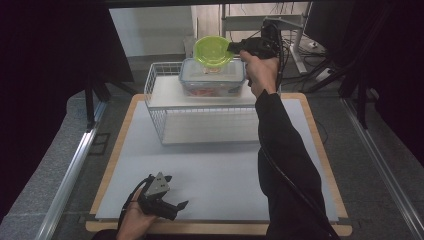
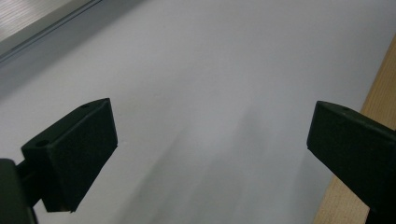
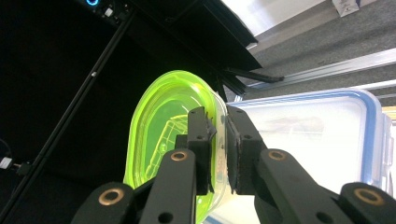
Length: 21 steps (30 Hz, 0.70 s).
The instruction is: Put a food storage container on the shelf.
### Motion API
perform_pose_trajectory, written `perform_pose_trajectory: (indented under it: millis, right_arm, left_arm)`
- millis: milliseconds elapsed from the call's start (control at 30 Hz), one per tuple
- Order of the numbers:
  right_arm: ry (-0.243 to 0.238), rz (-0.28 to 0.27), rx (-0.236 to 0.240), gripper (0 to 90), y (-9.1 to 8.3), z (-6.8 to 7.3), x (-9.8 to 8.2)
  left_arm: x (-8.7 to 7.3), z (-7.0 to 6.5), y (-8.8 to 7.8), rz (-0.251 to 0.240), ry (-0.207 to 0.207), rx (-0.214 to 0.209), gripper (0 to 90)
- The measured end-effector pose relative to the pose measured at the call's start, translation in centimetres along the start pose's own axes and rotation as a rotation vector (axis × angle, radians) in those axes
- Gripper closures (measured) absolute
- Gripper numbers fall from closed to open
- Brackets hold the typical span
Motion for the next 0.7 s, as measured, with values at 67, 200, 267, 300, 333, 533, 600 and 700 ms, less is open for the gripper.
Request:
perform_pose_trajectory:
  millis: [67, 200, 267, 300, 333, 533, 600, 700]
  right_arm:
    - [0.001, 0.0, -0.01, 81.3, 0.3, -0.1, 0.1]
    - [0.016, -0.003, -0.021, 81.2, 0.6, -0.4, 0.2]
    - [0.019, -0.002, -0.025, 81.2, 0.8, -0.5, 0.2]
    - [0.023, -0.003, -0.027, 81.2, 0.9, -0.6, 0.3]
    - [0.025, -0.001, -0.027, 81.1, 1.0, -0.7, 0.3]
    - [0.036, 0.005, -0.027, 80.0, 1.4, -0.8, 0.4]
    - [0.028, 0.001, -0.028, 79.3, 1.6, -0.8, 0.4]
    - [0.018, 0.0, -0.036, 77.1, 1.8, -0.8, 0.3]
  left_arm:
    - [0.0, 0.0, 0.0, 0.0, 0.0, -0.001, 1.9]
    - [0.0, 0.0, 0.1, 0.004, 0.004, 0.003, 2.0]
    - [0.0, 0.0, 0.1, 0.003, 0.005, 0.003, 2.0]
    - [0.0, 0.0, 0.0, 0.003, 0.005, 0.002, 2.1]
    - [0.0, 0.0, 0.0, 0.002, 0.004, 0.001, 2.1]
    - [0.0, 0.0, 0.1, 0.001, 0.005, 0.0, 2.1]
    - [0.0, -0.1, 0.1, 0.001, 0.006, -0.002, 2.1]
    - [0.0, -0.1, 0.1, 0.001, 0.007, -0.002, 2.1]
Point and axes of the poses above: each handheld gripper's, and its own axes: y roughly forward along the jaws, x roughly out of its top, z roughly to its left, the point moved 3 cm from there along y, roughly forward along the jaws, and after that the axes turned 8 degrees about -z, right-handed, at the moved point
